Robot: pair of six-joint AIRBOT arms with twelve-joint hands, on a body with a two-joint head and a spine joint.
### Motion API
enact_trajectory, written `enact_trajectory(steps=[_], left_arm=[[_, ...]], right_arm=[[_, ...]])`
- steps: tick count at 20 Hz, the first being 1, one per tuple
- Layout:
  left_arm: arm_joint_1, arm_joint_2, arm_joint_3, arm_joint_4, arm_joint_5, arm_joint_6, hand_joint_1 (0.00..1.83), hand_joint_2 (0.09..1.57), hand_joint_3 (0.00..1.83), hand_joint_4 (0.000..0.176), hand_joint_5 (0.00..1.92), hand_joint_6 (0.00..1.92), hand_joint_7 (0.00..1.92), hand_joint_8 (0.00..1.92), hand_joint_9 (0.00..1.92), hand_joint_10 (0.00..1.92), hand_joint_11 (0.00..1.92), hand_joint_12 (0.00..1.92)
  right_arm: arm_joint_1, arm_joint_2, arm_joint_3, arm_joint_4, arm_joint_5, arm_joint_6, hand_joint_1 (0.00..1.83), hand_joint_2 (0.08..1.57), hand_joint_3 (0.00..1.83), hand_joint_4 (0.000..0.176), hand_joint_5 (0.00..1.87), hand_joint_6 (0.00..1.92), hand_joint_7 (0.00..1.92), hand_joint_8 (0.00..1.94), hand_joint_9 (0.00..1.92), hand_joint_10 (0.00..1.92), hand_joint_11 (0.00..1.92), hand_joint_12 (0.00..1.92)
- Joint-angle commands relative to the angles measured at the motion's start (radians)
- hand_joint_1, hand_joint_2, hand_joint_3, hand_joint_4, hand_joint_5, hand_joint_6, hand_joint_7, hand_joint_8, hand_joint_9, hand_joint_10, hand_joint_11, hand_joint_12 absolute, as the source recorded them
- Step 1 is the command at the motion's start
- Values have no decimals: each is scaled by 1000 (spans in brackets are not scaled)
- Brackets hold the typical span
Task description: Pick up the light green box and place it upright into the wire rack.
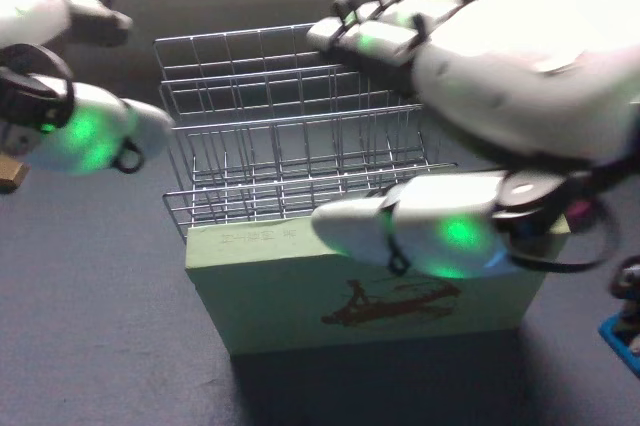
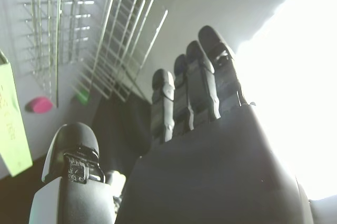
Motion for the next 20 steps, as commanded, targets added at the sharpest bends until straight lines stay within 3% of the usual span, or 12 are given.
enact_trajectory(steps=[1, 5, 8, 11, 15, 20], left_arm=[[-10, 12, 0, 91, -22, 11, 187, 1222, 1, 59, 201, 0, 142, 0, 172, 1, 0, 665], [-19, 65, -3, 78, -37, 42, 184, 1215, 0, 58, 200, 0, 140, 0, 170, 0, 0, 576], [-40, 93, -11, 53, -37, 94, 189, 1213, 0, 58, 196, 0, 140, 0, 170, 0, 0, 572], [-49, 105, -4, 42, -50, 115, 190, 1213, 0, 58, 194, 0, 139, 0, 169, 0, 0, 574], [-64, 121, 11, 17, -62, 163, 189, 1213, 0, 54, 205, 4, 139, 0, 169, 0, 0, 574], [-80, 162, 14, 11, -68, 197, 190, 1214, 0, 54, 206, 3, 139, 0, 169, 0, 0, 569]], right_arm=[[18, -19, 13, -37, -51, -26, 198, 1059, 0, 20, 99, 1, 160, 0, 111, 3, 0, 674], [36, -130, 103, 81, -51, -64, 408, 1036, 0, 16, 79, 0, 136, 0, 90, 0, 0, 622], [54, -185, 163, 222, -34, -95, 593, 996, 0, 17, 66, 0, 96, 0, 49, 0, 0, 467], [64, -227, 211, 341, -19, -180, 755, 937, 0, 16, 62, 0, 90, 0, 36, 0, 0, 424], [59, -259, 245, 438, -13, -246, 783, 930, 0, 16, 72, 1, 102, 1, 45, 1, 0, 525], [52, -301, 321, 552, 3, -281, 787, 947, 2, 14, 71, 0, 100, 0, 42, 0, 0, 446]])
